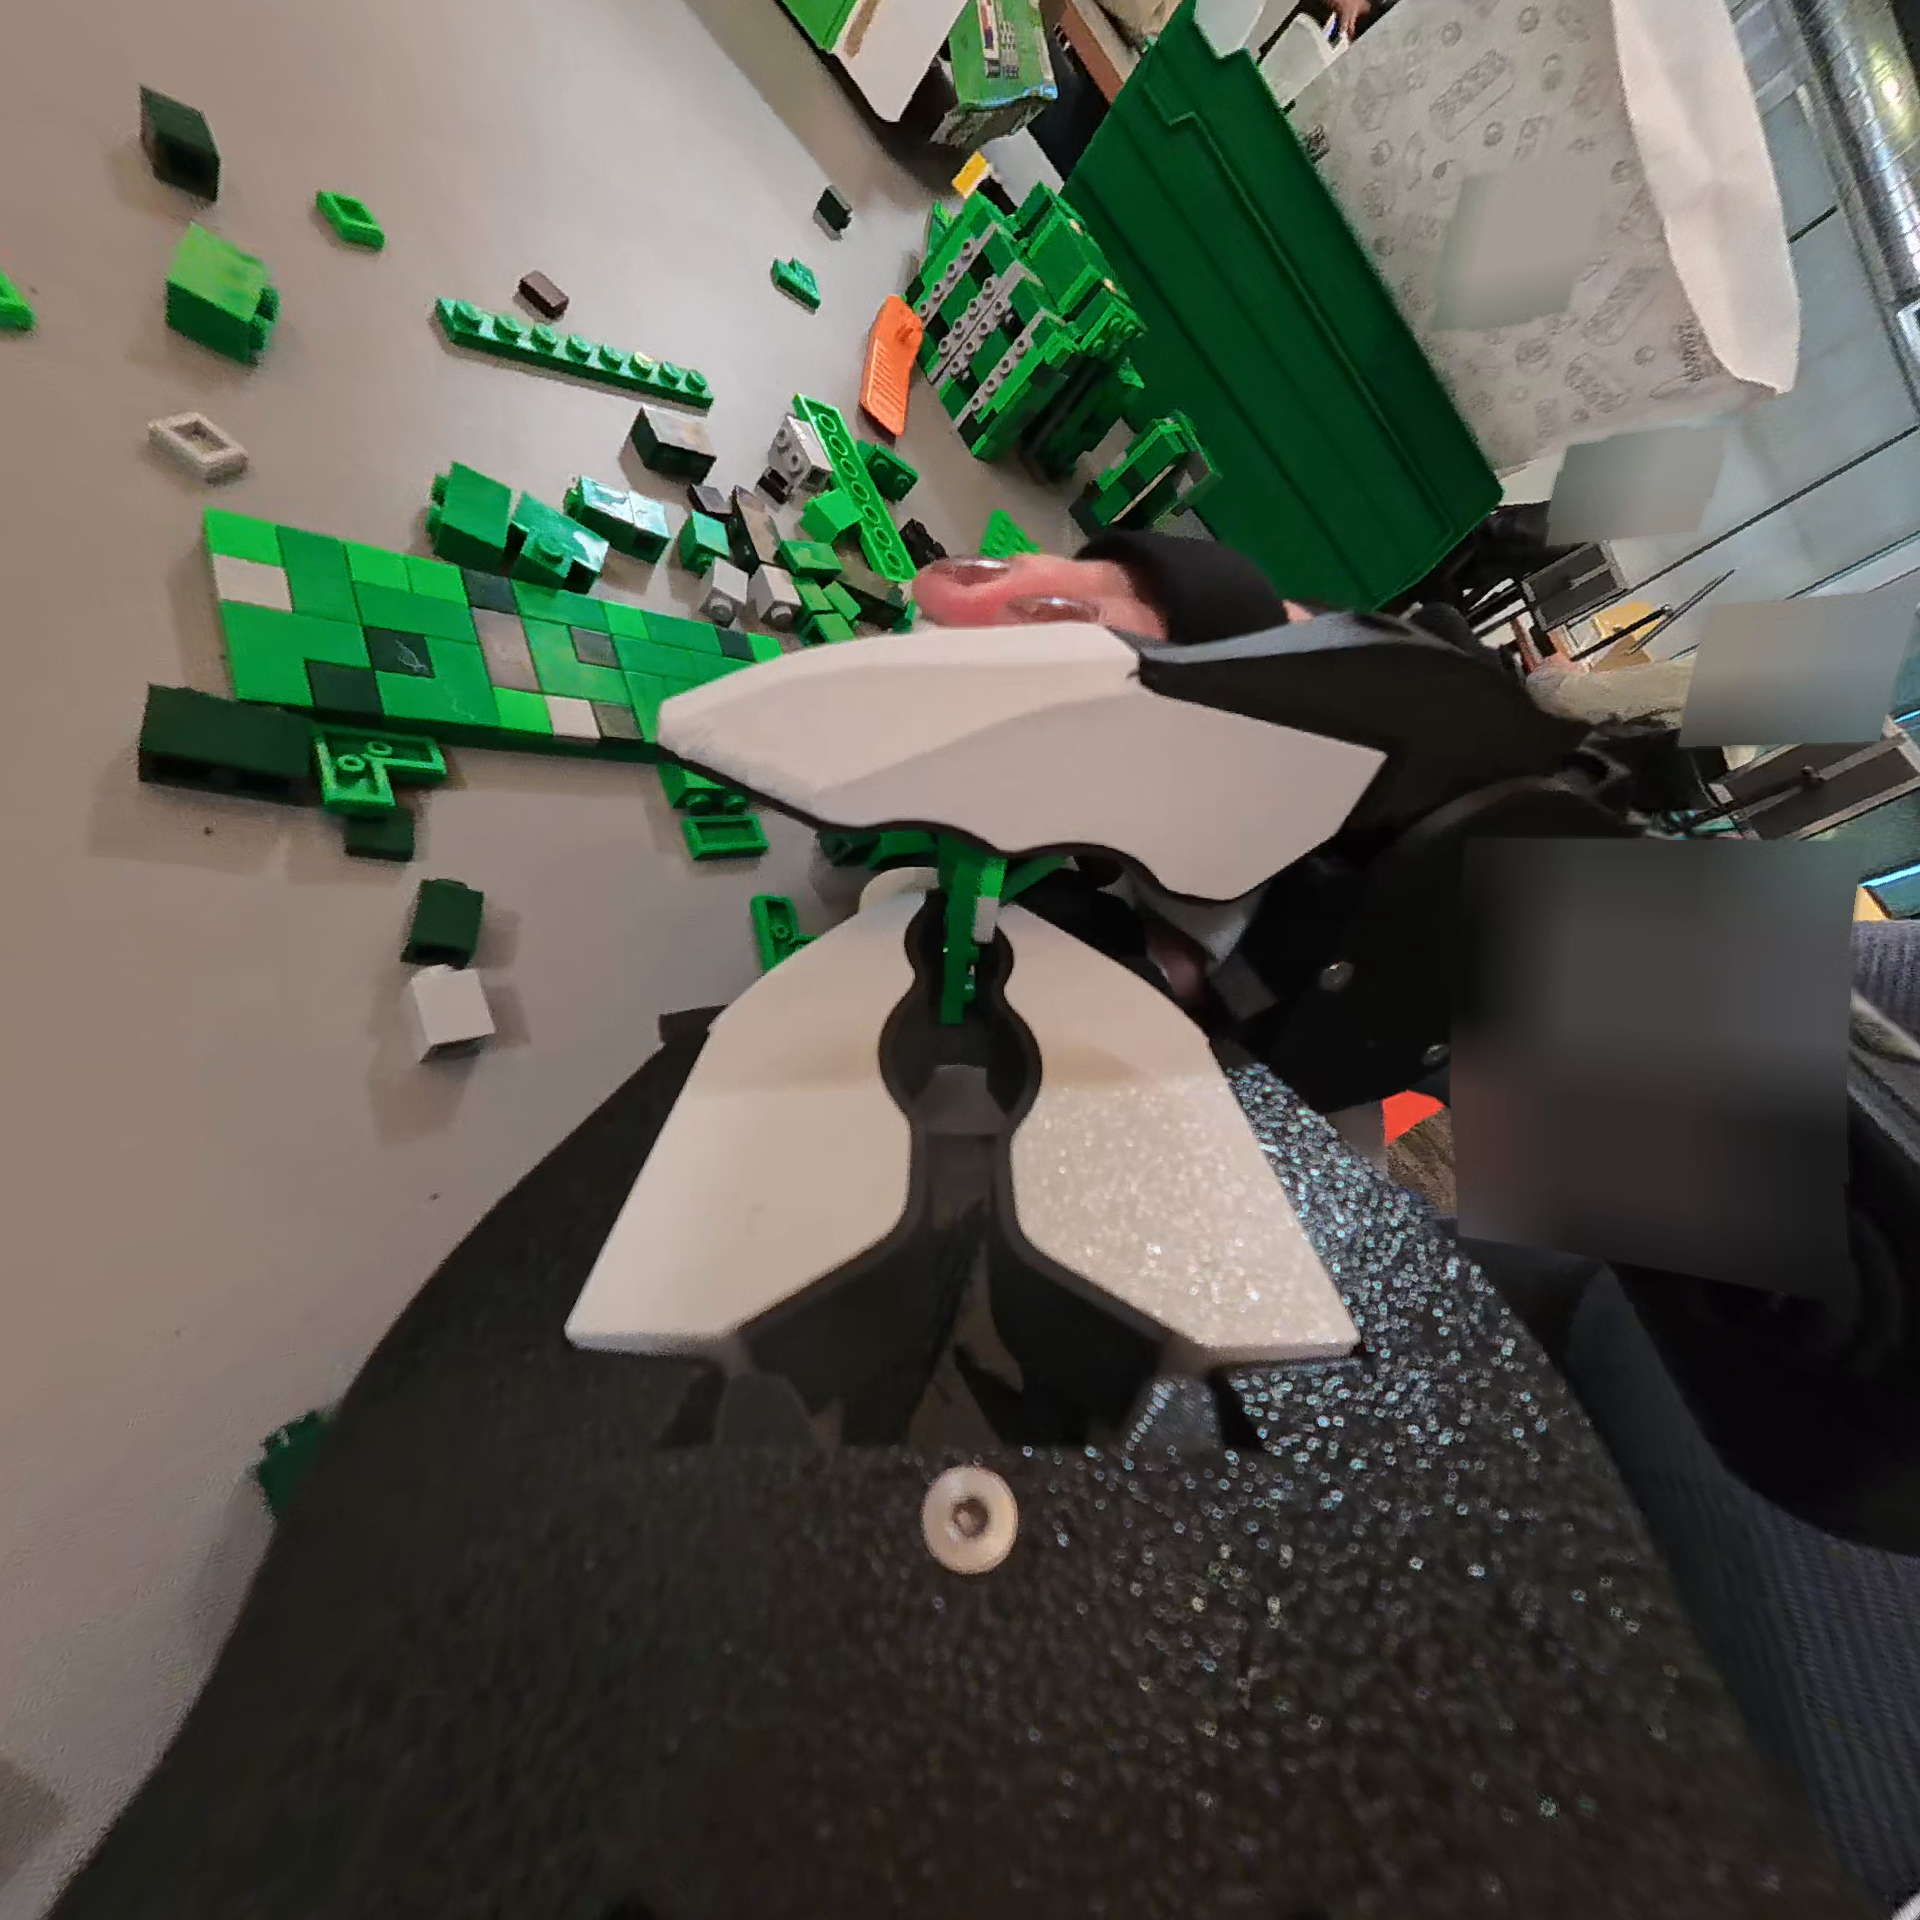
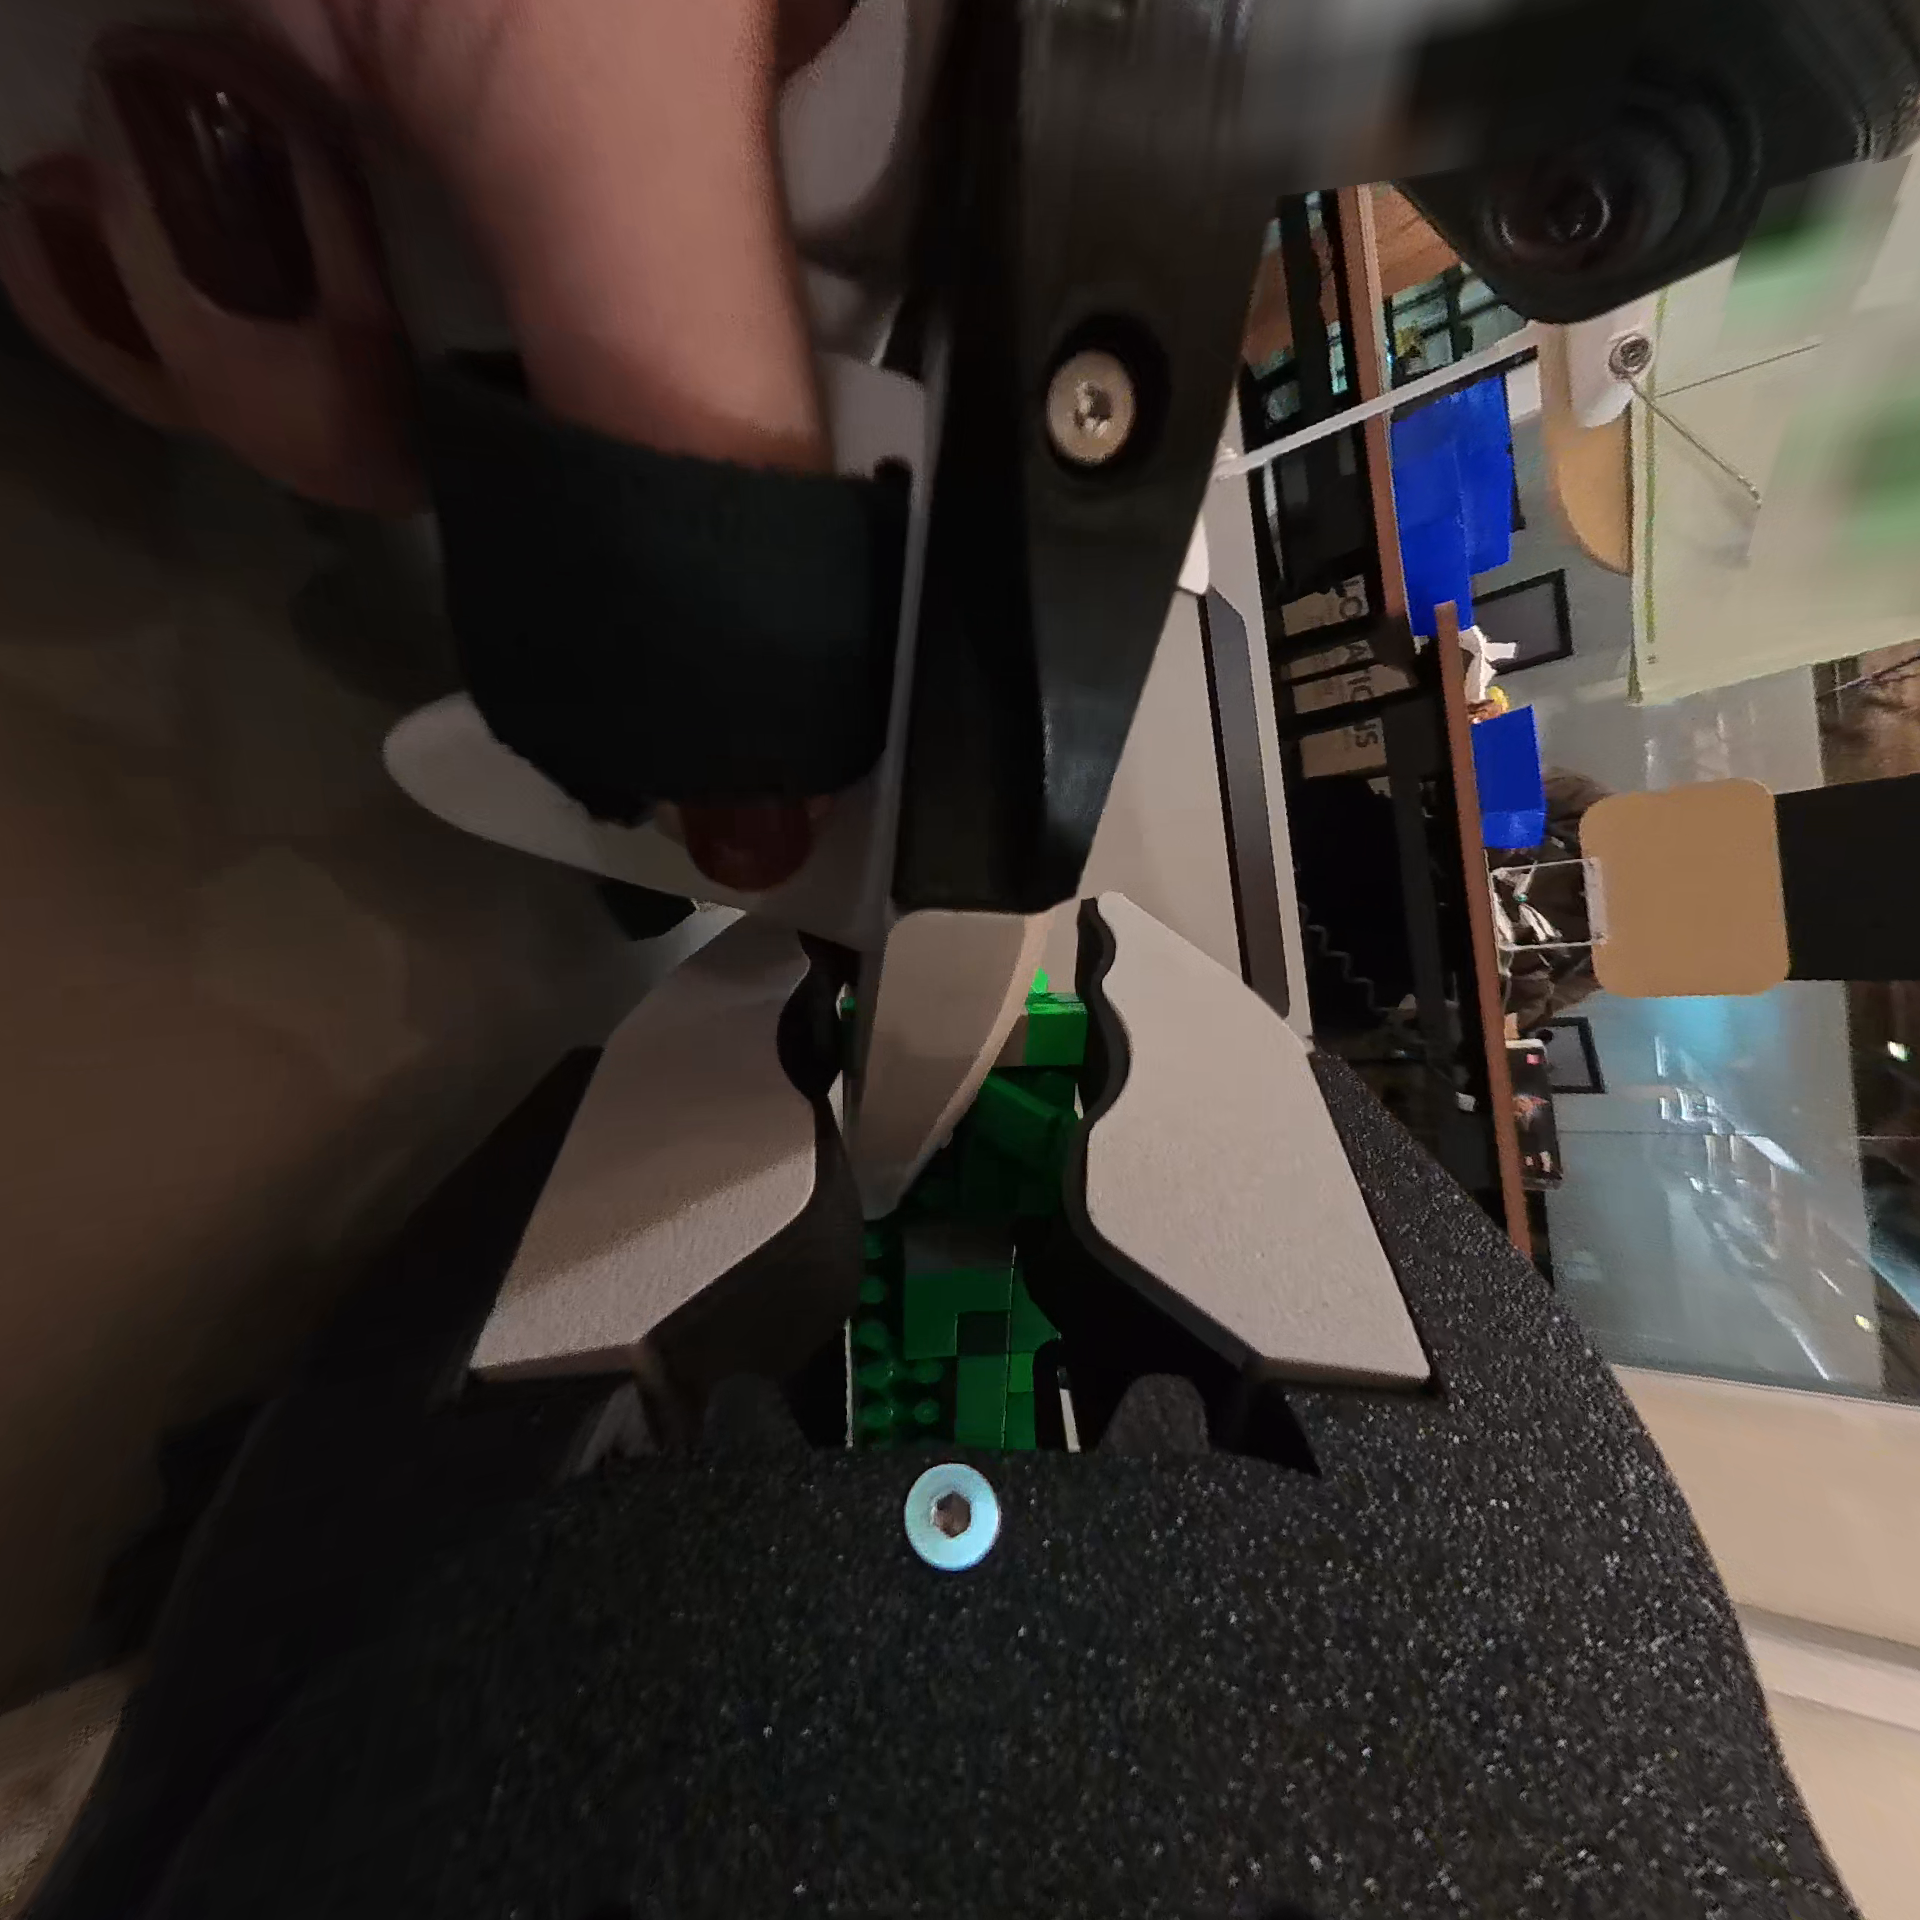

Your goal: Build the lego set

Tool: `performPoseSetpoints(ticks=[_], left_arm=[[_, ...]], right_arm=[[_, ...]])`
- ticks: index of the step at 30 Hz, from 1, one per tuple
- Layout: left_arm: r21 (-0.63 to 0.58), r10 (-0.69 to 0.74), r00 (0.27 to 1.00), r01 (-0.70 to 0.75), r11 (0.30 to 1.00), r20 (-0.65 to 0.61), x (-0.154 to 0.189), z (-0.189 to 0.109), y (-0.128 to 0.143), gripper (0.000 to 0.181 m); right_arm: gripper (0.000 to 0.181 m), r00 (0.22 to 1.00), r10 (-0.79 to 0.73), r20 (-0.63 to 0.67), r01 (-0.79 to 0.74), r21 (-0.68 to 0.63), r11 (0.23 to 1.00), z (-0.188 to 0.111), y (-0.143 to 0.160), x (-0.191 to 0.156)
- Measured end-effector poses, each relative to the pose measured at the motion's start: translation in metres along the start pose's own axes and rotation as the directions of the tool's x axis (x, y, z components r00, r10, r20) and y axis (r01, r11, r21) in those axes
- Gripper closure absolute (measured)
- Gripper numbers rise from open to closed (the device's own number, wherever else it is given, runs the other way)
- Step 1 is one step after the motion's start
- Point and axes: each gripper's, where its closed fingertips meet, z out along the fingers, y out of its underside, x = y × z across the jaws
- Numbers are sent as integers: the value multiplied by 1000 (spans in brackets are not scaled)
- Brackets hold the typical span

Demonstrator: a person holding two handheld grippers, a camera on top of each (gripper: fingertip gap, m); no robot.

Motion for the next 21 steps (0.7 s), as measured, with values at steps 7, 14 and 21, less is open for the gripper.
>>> performPoseSetpoints(ticks=[7, 14, 21], left_arm=[[-10, -28, 1000, 28, 1000, 9, -3, 0, 2, 177], [-24, -62, 998, 63, 998, 20, -7, 1, 4, 176], [-24, -88, 996, 88, 996, -8, -5, 0, 4, 176]], right_arm=[[138, 1000, -14, -11, 14, -11, 1000, 2, 1, -2], [137, 999, -17, -29, 17, -20, 1000, 5, 2, -4], [136, 995, -53, -82, 50, -45, 998, 6, 2, -2]])
